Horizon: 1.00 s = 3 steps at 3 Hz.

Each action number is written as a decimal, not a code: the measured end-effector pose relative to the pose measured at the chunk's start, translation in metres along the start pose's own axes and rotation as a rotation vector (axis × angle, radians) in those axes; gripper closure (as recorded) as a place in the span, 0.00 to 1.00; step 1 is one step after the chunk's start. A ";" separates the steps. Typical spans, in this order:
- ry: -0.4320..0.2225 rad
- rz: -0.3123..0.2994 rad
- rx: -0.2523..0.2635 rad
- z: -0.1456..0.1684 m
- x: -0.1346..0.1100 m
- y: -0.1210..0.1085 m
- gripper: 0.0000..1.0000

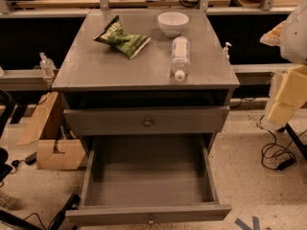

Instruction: Place green jalapeno chip bag into middle drawer

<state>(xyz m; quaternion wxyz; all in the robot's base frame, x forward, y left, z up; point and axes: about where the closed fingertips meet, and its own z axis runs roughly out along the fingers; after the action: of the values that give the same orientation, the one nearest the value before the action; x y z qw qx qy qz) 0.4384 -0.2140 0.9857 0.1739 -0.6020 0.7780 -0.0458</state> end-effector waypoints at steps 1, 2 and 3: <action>0.000 0.000 0.000 0.000 0.000 0.000 0.00; -0.062 0.027 0.076 0.001 -0.005 -0.023 0.00; -0.172 0.102 0.153 0.020 -0.013 -0.053 0.00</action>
Offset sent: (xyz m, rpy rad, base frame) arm 0.0820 -0.0112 0.0265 0.1880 -0.3084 -0.0921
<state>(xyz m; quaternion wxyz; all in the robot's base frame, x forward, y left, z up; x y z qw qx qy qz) 0.4960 -0.2137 0.9848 0.2877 -0.5485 0.7839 -0.0445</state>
